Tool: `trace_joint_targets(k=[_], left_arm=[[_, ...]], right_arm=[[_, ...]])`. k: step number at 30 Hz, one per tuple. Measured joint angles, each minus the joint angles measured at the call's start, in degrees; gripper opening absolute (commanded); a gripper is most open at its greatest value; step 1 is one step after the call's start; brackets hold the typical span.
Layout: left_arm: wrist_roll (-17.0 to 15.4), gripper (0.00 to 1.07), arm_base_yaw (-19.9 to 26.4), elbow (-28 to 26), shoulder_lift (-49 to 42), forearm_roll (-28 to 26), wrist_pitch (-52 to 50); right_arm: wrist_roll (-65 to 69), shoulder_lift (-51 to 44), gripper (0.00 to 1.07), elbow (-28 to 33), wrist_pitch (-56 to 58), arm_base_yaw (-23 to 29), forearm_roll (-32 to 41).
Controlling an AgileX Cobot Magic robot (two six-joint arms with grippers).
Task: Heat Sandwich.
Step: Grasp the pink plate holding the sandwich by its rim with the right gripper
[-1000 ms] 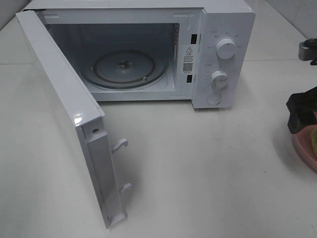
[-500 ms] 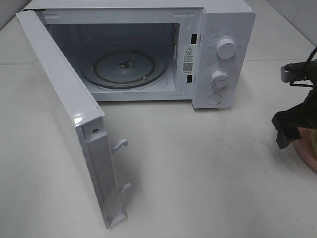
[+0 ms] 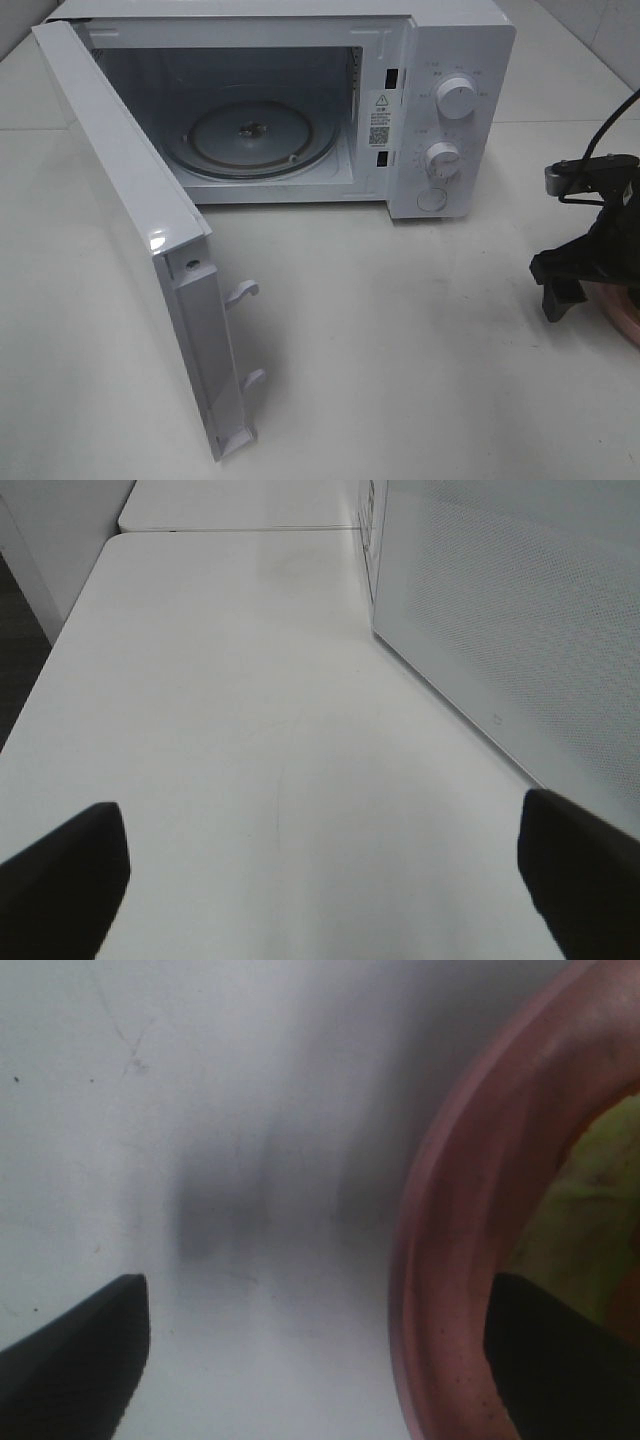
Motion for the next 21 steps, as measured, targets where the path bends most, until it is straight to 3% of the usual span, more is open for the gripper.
trace_joint_targets(k=[5, 9, 11, 12, 13, 15, 16, 17, 19, 21], left_arm=[[0.0, 1.01, 0.0, 0.0, 0.0, 0.0, 0.0], [0.0, 1.01, 0.0, 0.0, 0.0, 0.0, 0.0], [0.0, 1.01, 0.0, 0.0, 0.0, 0.0, 0.0], [0.0, 1.01, 0.0, 0.0, 0.0, 0.0, 0.0], [0.0, 1.01, 0.0, 0.0, 0.0, 0.0, 0.0], [0.0, 1.01, 0.0, 0.0, 0.0, 0.0, 0.0], [0.0, 1.01, 0.0, 0.0, 0.0, 0.0, 0.0], [0.0, 1.01, 0.0, 0.0, 0.0, 0.0, 0.0], [0.0, 1.01, 0.0, 0.0, 0.0, 0.0, 0.0], [0.0, 1.01, 0.0, 0.0, 0.0, 0.0, 0.0]], right_arm=[[0.0, 1.8, 0.83, 0.0, -0.3, 0.0, 0.0], [0.0, 1.9, 0.74, 0.0, -0.4, 0.0, -0.9], [0.0, 1.9, 0.64, 0.0, -0.2, 0.0, -2.1], [0.5, 1.9, 0.52, 0.0, 0.2, 0.0, -3.3], [0.5, 1.9, 0.52, 0.0, 0.2, 0.0, -3.3], [1.9, 1.9, 0.37, 0.0, 0.3, 0.0, -4.8], [3.6, 1.9, 0.19, 0.0, 0.5, 0.0, -6.4], [3.6, 1.9, 0.19, 0.0, 0.5, 0.0, -6.4], [4.5, 1.9, 0.00, 0.0, 0.6, 0.0, -7.4], [4.8, 1.9, 0.00, 0.0, 0.8, 0.0, -8.4]])
